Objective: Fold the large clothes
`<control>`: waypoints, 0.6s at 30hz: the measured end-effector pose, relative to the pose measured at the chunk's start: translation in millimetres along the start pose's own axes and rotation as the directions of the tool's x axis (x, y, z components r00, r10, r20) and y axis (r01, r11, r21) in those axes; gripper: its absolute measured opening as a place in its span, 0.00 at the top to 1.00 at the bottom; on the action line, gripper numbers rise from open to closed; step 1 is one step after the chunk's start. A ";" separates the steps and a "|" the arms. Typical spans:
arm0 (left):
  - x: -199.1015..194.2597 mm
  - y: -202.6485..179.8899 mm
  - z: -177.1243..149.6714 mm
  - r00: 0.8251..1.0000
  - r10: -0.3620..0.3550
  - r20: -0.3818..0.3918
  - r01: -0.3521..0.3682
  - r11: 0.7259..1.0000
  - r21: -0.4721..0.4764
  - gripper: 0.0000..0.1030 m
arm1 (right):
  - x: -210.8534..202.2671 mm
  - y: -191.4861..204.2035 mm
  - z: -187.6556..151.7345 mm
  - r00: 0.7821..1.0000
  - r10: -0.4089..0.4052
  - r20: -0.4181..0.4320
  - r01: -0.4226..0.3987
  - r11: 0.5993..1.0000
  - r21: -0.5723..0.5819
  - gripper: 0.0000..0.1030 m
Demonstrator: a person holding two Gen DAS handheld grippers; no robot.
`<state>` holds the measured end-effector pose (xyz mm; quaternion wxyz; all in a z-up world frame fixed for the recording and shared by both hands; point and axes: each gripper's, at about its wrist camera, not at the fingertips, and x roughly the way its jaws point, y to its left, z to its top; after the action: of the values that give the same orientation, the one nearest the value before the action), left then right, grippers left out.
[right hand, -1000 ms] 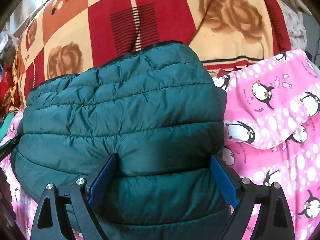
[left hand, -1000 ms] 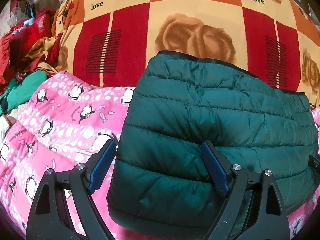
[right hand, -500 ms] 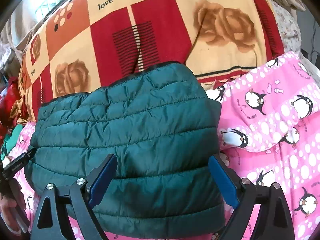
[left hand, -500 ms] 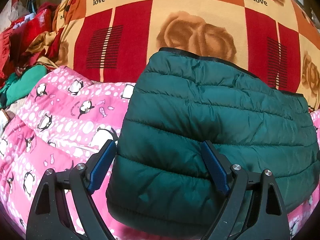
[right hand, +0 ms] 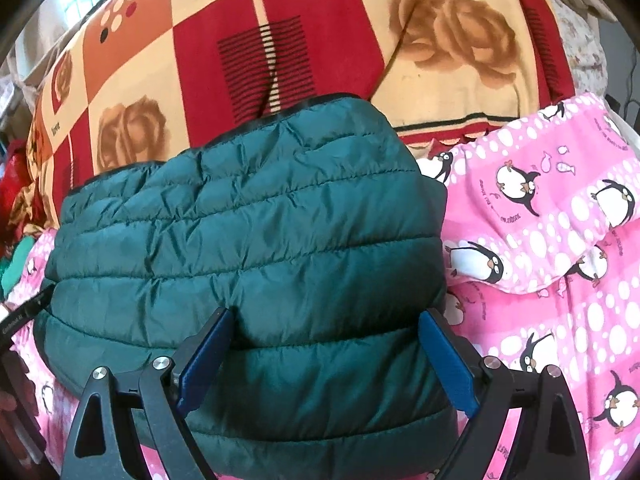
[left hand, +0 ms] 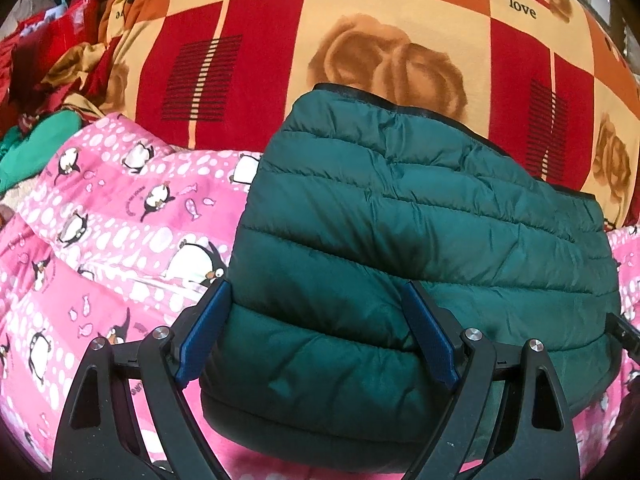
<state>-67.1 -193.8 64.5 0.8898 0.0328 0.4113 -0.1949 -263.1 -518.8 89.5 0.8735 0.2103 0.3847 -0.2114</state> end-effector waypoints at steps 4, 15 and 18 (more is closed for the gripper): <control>-0.6 6.5 0.9 0.999 -0.039 -0.014 0.039 0.999 -0.036 0.15 | -7.9 -10.4 5.4 0.999 0.003 0.041 -0.006 0.998 0.055 0.11; 6.0 27.0 10.4 0.984 -0.174 -0.035 0.165 0.970 -0.179 0.12 | 8.9 -20.6 5.5 1.000 0.005 -0.002 -0.005 0.997 0.077 0.09; 4.1 25.8 11.4 0.984 -0.175 -0.032 0.167 0.970 -0.175 0.11 | 8.1 -15.5 9.3 1.000 -0.008 0.009 0.008 0.998 0.060 0.09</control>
<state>-46.9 -173.9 66.4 0.8592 -0.0751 0.4487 -0.2340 -260.9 -538.1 85.9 0.8678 0.2339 0.3749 -0.2274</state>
